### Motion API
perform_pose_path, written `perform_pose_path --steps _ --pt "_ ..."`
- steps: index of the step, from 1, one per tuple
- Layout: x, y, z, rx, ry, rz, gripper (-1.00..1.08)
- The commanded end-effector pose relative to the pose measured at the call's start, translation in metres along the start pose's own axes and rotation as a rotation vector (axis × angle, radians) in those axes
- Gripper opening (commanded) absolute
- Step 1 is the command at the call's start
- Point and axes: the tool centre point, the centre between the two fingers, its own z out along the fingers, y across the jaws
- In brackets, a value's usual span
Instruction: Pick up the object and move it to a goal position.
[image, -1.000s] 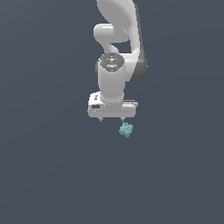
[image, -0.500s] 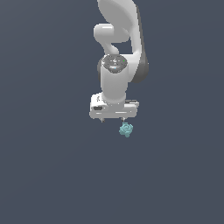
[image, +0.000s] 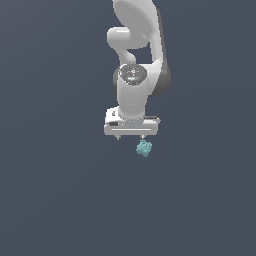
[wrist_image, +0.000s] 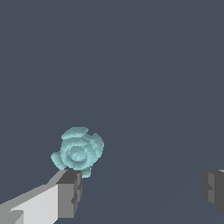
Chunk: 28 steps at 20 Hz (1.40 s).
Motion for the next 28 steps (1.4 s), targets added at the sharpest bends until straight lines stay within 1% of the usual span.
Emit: perform_pose_path --steps 1,7,19,28 --pt "-0.001 -0.004 0.004 0.001 0.000 0.025 1.00" --pt "-0.003 -0.019 0.016 0.005 0.003 0.119 1.00" --pt "-0.012 -0.055 0.050 0.011 0.008 0.371 1.00" --pt "-0.017 -0.070 0.064 0.013 0.010 0.480 1.00"
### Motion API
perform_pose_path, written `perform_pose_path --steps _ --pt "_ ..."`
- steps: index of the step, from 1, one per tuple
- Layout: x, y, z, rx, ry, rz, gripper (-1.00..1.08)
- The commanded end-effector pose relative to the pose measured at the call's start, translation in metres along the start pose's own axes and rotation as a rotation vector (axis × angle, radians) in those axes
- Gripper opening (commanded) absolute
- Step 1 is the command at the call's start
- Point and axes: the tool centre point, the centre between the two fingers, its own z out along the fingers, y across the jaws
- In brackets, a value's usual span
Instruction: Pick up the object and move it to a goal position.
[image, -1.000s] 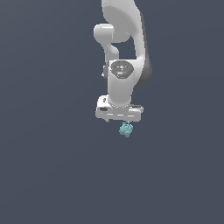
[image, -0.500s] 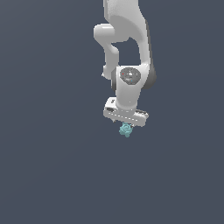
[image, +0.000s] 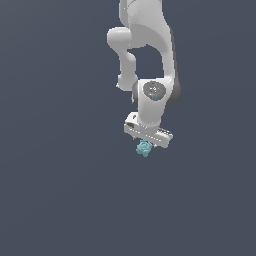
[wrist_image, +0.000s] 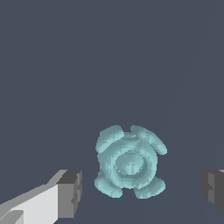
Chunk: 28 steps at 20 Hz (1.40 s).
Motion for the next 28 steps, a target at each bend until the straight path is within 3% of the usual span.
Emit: perform_pose_path --steps 1,10,25,26,28 --pt "-0.002 -0.002 0.002 0.000 0.001 0.021 1.00" --pt "-0.003 -0.003 0.007 0.000 0.001 0.032 1.00" --pt "-0.004 -0.003 0.054 0.001 0.001 0.036 1.00" --pt "-0.004 -0.003 0.054 0.001 0.001 0.036 -1.00" --pt "-0.004 -0.003 0.054 0.001 0.001 0.036 -1.00"
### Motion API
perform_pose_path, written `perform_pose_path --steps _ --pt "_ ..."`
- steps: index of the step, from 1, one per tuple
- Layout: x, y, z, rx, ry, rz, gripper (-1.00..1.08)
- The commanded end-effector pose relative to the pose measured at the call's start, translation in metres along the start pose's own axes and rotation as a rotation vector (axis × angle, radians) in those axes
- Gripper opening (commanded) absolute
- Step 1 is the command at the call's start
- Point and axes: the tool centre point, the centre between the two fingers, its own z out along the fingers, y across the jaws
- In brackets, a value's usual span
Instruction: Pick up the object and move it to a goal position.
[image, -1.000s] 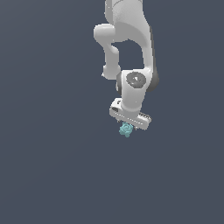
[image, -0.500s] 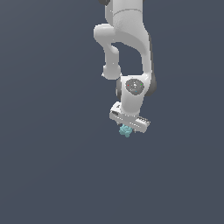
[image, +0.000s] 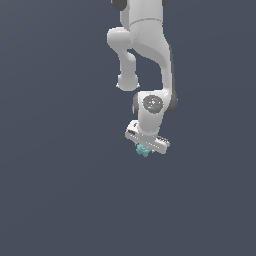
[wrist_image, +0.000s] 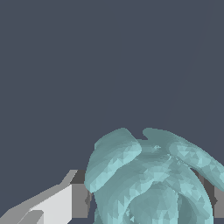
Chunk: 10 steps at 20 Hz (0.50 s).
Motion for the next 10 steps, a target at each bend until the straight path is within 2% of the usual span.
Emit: perform_pose_path --steps 1,10 --pt "0.0001 0.0002 0.0009 0.000 0.000 0.000 -1.00" --pt "0.0001 0.0009 -0.0003 0.000 0.000 0.000 -1.00"
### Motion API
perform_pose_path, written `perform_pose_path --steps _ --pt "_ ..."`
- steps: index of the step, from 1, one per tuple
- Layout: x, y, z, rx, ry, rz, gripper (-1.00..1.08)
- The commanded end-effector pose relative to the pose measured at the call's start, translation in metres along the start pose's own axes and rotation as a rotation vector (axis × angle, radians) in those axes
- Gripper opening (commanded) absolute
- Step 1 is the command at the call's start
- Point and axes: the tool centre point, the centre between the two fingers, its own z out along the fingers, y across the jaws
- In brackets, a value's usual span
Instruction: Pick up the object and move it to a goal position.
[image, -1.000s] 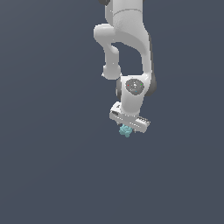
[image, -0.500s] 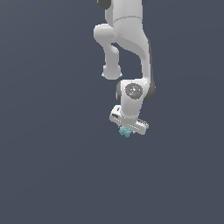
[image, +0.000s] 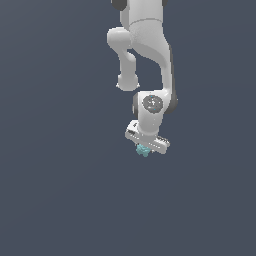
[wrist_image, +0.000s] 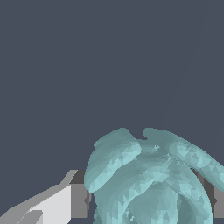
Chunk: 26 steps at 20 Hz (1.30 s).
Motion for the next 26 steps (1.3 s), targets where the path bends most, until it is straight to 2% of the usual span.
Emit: perform_pose_path --steps 1,6,10,26 --pt "0.000 0.002 -0.001 0.000 0.000 0.000 -1.00" --pt "0.000 0.017 -0.007 0.000 0.000 0.000 -1.00" --pt "0.000 0.041 -0.016 0.000 0.000 0.000 -1.00" --pt "0.005 0.192 -0.076 0.001 -0.001 0.001 -1.00"
